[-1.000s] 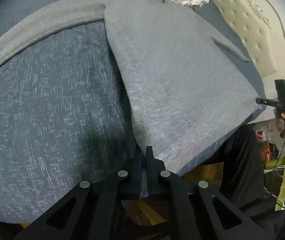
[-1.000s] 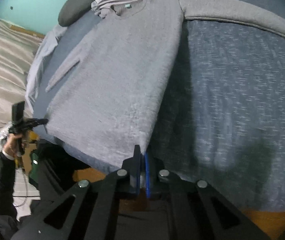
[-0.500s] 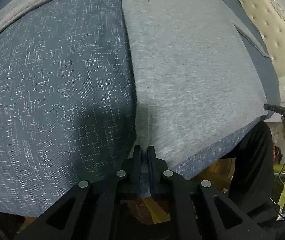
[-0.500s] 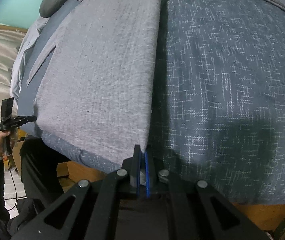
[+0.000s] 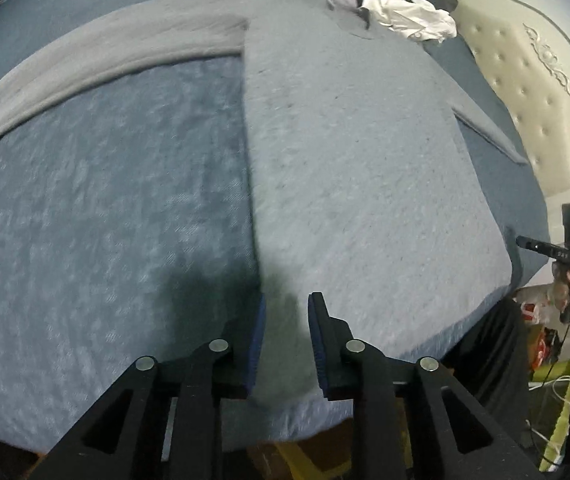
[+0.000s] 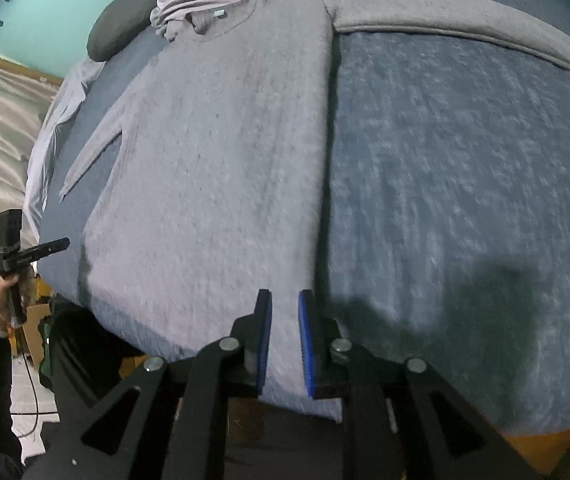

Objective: Fold clothes
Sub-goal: 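Open both grippers and release the folded sweater edge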

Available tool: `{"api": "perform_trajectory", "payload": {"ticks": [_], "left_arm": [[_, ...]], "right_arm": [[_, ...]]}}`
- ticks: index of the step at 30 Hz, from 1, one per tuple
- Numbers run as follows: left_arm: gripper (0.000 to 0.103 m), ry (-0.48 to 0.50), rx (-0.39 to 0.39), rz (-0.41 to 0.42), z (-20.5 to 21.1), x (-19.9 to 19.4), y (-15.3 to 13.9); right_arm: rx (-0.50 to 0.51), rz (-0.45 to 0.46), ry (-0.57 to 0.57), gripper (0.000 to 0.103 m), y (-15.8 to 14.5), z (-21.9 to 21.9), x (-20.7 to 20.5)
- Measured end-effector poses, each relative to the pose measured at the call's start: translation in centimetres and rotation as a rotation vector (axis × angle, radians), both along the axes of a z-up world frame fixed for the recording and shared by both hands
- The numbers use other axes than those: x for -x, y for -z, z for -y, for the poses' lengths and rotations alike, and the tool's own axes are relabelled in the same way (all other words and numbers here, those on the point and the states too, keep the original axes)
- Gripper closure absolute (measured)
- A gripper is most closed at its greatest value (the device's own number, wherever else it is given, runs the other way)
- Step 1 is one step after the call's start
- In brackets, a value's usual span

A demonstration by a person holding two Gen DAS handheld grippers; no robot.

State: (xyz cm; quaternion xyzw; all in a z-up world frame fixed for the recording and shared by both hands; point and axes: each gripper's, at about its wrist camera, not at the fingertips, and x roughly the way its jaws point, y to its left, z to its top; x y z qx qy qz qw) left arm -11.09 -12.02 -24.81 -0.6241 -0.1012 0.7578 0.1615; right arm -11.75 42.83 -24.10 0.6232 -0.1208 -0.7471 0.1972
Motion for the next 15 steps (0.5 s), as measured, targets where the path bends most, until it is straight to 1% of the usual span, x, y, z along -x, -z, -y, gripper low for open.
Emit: {"api": "perform_trajectory", "payload": {"ticks": [2, 6, 11, 13, 15], "left_arm": [[0.078, 0.003, -0.009, 0.021, -0.9, 0.7, 1.4], [0.078, -0.012, -0.013, 0.053, -0.9, 1.2, 3.7], [0.078, -0.035, -0.014, 0.085, -0.2, 1.9, 5.5], [0.078, -0.041, -0.013, 0.095, 0.1, 2.1, 6.1], [0.078, -0.050, -0.013, 0.088, 0.4, 2.5, 5.8]], "right_arm": [[0.002, -0.004, -0.016, 0.090, 0.4, 1.1, 0.7], [-0.028, 0.029, -0.030, 0.090, 2.5, 2.2, 1.6], [-0.066, 0.070, -0.048, 0.090, 5.2, 3.5, 2.5], [-0.077, 0.092, -0.051, 0.090, 6.1, 3.3, 2.6], [-0.065, 0.107, -0.043, 0.090, 6.6, 3.1, 2.6]]}}
